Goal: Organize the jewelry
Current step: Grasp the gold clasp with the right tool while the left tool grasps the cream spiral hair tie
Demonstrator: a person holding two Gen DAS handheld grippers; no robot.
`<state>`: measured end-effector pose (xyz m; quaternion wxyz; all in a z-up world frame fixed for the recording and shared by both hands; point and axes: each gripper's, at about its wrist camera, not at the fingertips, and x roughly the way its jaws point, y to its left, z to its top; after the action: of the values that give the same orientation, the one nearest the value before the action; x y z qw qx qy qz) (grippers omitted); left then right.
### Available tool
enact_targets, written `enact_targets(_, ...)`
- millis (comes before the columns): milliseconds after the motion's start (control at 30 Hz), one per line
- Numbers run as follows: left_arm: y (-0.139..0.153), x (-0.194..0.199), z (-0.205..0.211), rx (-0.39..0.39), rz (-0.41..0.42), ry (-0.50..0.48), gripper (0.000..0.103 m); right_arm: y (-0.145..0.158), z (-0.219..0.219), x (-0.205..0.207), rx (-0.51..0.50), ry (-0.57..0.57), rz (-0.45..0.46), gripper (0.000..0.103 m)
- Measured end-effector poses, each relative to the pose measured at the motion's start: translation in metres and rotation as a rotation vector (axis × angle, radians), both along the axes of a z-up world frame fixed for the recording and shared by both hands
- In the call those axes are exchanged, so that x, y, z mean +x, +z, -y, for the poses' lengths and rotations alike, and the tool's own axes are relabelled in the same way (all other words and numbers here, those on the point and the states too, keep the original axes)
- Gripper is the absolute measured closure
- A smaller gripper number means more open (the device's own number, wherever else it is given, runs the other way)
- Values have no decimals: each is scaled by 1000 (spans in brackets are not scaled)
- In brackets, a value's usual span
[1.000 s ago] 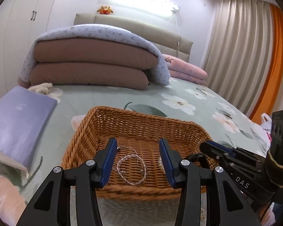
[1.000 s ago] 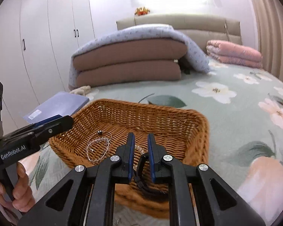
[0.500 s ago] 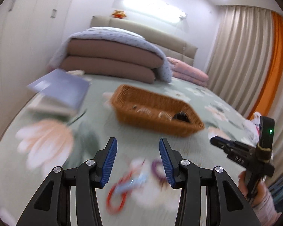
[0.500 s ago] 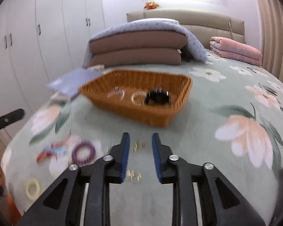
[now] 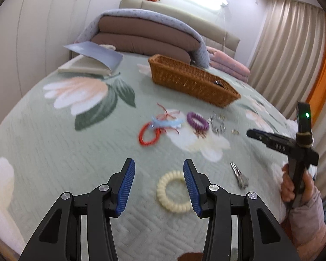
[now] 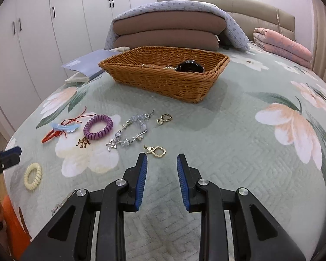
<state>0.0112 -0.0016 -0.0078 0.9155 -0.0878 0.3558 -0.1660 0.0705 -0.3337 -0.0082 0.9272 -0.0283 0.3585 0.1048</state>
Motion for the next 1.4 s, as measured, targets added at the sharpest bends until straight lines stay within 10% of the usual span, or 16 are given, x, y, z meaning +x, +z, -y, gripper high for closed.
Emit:
enact_targets(267,-22,-6,18,76,-38,-38,57,-3,-14,3,-81,35,-8,65)
enact_targets(433,-29,-7,21,140,-1,-8,82,-7,-22,25,-169,85,-70,64)
enact_targets(867,-36,-3,20,92,45,-35,82,-20,-40,48,-323,232,-65,65)
enact_targets(1400,-32,-12,35,191,51,1,90,-23,-54,36,-374,282,-2,90)
